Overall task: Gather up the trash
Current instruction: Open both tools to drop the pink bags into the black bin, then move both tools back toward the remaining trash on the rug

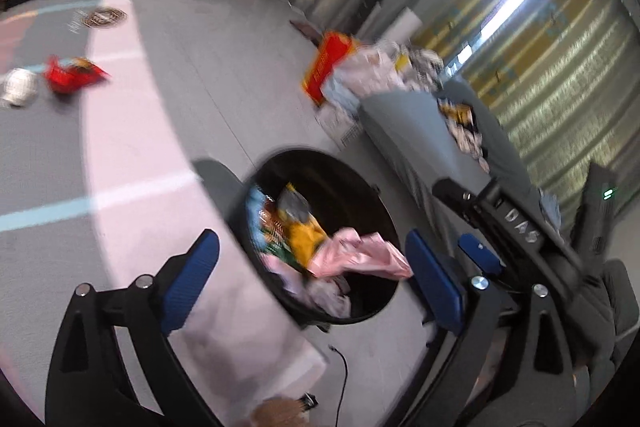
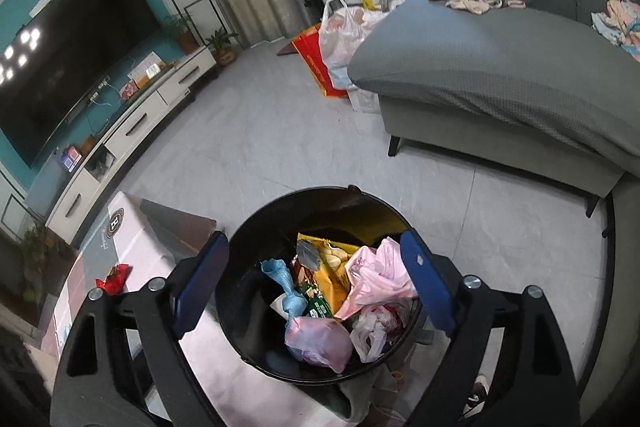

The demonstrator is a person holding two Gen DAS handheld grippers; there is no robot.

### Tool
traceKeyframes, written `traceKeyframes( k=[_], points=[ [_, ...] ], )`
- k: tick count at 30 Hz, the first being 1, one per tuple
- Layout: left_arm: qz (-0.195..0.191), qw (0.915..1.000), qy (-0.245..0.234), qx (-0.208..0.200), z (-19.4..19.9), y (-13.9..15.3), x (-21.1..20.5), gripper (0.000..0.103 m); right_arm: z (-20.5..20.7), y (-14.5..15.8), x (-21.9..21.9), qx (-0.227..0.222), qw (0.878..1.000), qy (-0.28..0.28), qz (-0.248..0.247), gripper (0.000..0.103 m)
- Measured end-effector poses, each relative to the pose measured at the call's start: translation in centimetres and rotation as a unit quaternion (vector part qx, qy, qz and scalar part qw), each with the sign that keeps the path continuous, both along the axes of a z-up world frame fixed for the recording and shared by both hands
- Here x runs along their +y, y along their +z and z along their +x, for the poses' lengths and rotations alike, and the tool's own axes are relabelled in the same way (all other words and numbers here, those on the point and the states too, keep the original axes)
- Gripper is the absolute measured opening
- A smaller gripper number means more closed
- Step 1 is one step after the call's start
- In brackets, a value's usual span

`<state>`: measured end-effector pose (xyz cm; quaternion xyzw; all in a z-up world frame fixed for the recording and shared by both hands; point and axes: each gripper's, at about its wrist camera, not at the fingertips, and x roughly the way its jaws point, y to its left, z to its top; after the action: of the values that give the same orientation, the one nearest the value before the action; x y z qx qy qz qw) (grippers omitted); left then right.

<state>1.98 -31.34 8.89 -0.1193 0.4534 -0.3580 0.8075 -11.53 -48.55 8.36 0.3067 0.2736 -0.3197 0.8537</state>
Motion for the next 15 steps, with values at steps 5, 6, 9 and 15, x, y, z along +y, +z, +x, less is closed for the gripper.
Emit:
traceKeyframes(
  k=[5,6,9,15],
  points=[
    [0.015,0.9961,0.078,-0.039,-0.2,3.1,7.8,0.1,0.8,1.7,2.6,-0.016,0.999,0.019,-0.034,0.094],
    [0.021,0.9936,0.099,-0.05,-0.3,3.7,9.6,0.1,1.0,2.1,3.2,-0.022,0.999,0.024,-0.04,0.095],
    [0.043,0.9831,0.162,-0.073,-0.7,5.1,14.3,0.1,1.8,3.3,5.5,-0.039,0.996,0.051,-0.063,0.099],
    [0.101,0.966,0.223,-0.085,-1.7,5.2,21.9,0.1,3.7,5.1,10.5,-0.04,0.983,0.104,-0.145,0.1]
  ],
)
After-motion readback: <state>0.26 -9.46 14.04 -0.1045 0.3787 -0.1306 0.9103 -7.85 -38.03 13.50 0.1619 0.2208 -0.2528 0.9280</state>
